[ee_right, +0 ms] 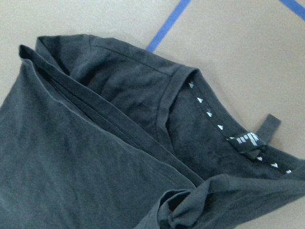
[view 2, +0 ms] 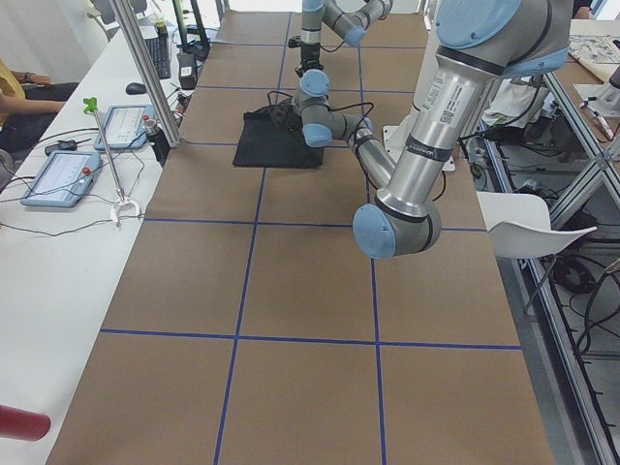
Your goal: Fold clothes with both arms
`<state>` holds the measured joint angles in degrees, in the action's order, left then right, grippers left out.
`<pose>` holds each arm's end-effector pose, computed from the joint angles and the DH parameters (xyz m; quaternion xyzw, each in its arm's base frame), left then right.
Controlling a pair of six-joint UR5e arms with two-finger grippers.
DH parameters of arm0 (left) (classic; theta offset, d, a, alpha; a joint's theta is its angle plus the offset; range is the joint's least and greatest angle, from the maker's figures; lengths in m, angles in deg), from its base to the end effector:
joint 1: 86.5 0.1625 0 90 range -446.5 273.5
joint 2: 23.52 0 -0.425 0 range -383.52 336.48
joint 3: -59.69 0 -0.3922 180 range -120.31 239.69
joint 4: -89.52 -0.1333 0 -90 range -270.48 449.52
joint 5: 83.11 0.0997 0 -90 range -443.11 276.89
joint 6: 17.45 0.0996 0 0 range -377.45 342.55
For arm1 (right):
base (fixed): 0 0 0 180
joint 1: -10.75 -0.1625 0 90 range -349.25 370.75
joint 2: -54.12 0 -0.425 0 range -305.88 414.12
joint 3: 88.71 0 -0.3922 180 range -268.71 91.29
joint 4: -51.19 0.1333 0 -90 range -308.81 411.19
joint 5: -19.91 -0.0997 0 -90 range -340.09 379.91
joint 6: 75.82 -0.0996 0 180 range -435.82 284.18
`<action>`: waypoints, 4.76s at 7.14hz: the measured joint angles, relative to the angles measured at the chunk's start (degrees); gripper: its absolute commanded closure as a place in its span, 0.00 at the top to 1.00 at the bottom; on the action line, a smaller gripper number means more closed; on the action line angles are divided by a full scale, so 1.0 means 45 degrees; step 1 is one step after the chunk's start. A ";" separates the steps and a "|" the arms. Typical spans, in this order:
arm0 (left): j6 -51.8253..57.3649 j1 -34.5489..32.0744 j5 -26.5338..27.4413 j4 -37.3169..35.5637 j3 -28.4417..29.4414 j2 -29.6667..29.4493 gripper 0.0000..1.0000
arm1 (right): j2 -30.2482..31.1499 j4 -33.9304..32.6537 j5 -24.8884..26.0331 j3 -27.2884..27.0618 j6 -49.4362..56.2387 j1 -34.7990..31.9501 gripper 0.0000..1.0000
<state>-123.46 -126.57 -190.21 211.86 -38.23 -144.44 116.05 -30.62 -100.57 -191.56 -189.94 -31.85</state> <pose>0.4275 -0.4955 0.2175 0.0017 0.5881 -0.3017 0.7504 -0.4051 -0.4850 0.2614 -0.1716 -0.4341 0.3913 0.7930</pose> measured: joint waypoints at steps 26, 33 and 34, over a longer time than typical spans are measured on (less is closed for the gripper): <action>2.1472 -0.9346 -0.6585 0.1104 0.0389 0.7628 1.00 | 0.5858 0.1191 -0.2854 0.3441 2.3456 -0.8895 1.00; 2.4203 -1.0176 -0.6099 -0.3441 -0.0285 0.8060 1.00 | 0.6209 -0.1506 -0.2320 0.2875 2.5577 -0.9375 1.00; 2.4155 -1.0260 -0.6295 -0.3498 -0.0564 0.8191 1.00 | 0.6121 -0.1802 -0.2238 0.2767 2.5664 -0.9433 1.00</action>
<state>-14.76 -172.74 -218.54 196.13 -40.77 -107.58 143.60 -38.73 -110.64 -179.11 -74.45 -74.30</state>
